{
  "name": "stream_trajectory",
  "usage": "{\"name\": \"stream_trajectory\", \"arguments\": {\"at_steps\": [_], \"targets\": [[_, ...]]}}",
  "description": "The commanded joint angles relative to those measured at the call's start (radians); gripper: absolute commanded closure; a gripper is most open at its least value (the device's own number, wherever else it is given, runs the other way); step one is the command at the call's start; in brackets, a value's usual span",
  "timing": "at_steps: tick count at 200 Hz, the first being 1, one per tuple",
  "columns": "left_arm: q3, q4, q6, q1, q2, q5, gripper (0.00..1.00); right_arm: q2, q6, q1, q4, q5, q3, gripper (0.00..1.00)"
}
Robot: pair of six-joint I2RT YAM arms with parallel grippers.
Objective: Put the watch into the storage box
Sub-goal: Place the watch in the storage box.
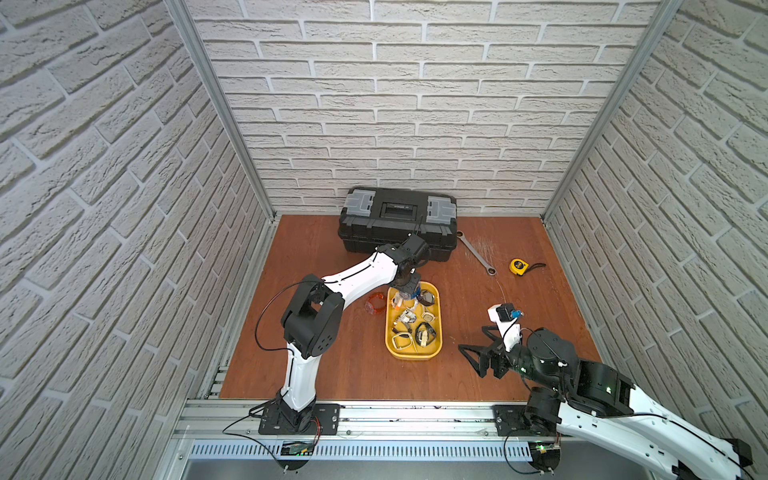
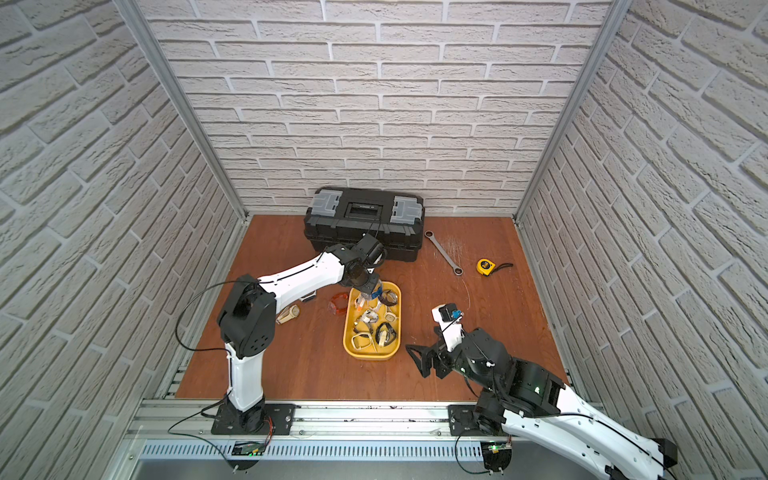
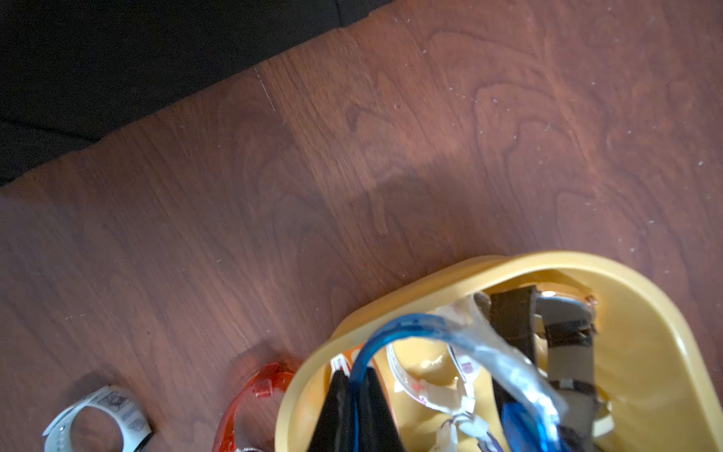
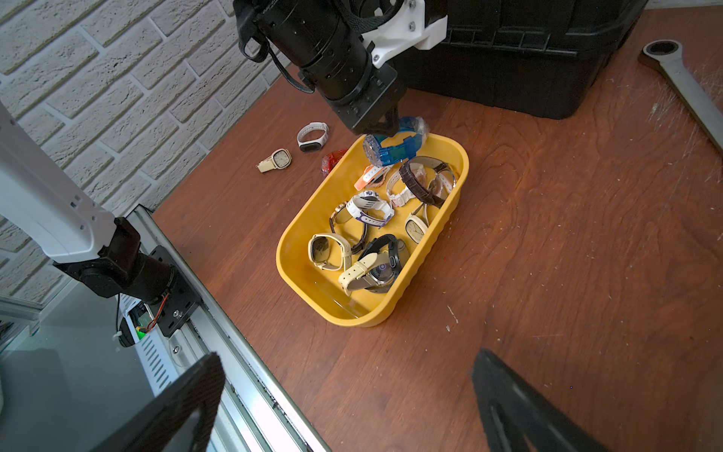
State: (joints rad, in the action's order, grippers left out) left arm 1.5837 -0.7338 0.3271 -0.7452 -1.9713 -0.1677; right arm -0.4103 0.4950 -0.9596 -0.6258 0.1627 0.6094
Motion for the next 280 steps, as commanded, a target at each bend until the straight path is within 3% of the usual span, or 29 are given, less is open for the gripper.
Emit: {"name": "stream_trajectory", "arguments": {"at_steps": [1, 98, 186, 206, 254, 280], "targets": [[-0.039, -0.014, 0.008, -0.023, 0.020, -0.012, 0.96, 0.006, 0.012, -0.005, 0.021, 0.015, 0.000, 0.00], [-0.114, -0.039, 0.030, -0.049, 0.130, -0.059, 0.95, 0.030, 0.020, -0.004, 0.011, 0.017, -0.008, 0.00], [-0.088, -0.010, 0.020, -0.045, 0.018, -0.052, 0.93, 0.031, 0.024, -0.005, 0.011, 0.012, -0.013, 0.00], [-0.095, -0.009, 0.021, -0.045, 0.011, -0.056, 0.88, 0.038, 0.025, -0.004, 0.013, 0.014, -0.016, 0.00], [-0.112, 0.008, 0.035, -0.050, 0.052, -0.081, 0.52, 0.032, 0.027, -0.004, 0.024, 0.012, -0.021, 0.00], [-0.098, -0.006, 0.040, -0.058, 0.097, -0.095, 0.46, 0.021, 0.025, -0.005, 0.034, 0.009, -0.021, 0.00]]}}
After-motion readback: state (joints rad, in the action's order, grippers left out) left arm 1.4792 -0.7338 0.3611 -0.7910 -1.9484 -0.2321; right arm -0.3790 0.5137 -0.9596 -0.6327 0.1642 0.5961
